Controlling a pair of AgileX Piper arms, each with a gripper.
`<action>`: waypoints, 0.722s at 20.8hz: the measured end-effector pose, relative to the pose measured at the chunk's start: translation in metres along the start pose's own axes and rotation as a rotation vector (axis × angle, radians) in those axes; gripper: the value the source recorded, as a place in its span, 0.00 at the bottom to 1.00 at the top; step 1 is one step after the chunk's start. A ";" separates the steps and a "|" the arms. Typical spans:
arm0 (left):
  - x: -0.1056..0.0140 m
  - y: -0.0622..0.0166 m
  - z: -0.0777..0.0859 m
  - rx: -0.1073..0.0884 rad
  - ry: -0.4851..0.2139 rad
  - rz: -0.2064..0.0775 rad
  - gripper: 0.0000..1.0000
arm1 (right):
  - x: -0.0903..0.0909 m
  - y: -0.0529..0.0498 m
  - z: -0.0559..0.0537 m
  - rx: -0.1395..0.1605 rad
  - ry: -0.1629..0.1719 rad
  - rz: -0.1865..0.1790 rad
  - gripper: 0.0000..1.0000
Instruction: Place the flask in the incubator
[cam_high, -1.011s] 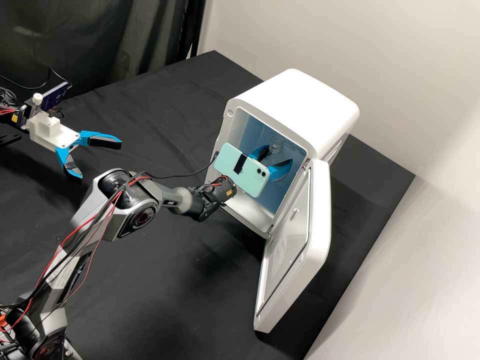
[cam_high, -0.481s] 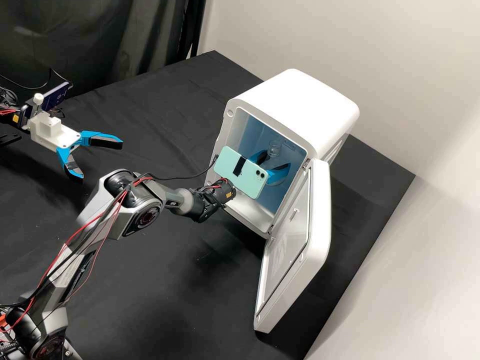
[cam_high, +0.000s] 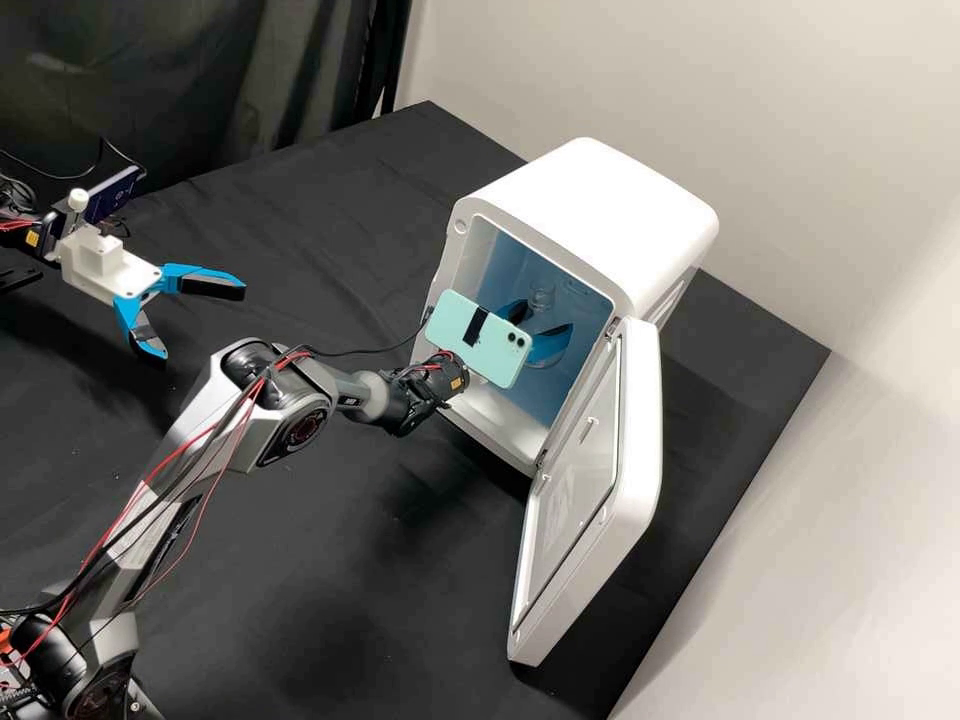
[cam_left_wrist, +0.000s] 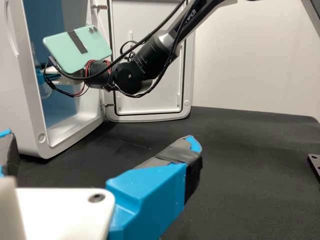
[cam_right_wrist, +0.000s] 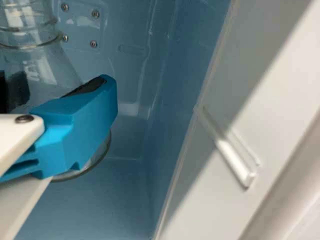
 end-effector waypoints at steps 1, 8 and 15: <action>0.000 -0.0001 0.000 0.000 0.000 0.000 1.00 | 0.001 -0.003 0.002 0.000 -0.003 -0.005 0.00; 0.000 -0.0009 0.000 -0.001 0.001 -0.004 1.00 | 0.004 -0.019 0.009 0.005 -0.039 -0.058 0.00; 0.000 -0.0009 0.000 -0.001 0.001 -0.004 1.00 | 0.003 -0.024 0.004 0.010 -0.035 -0.071 0.00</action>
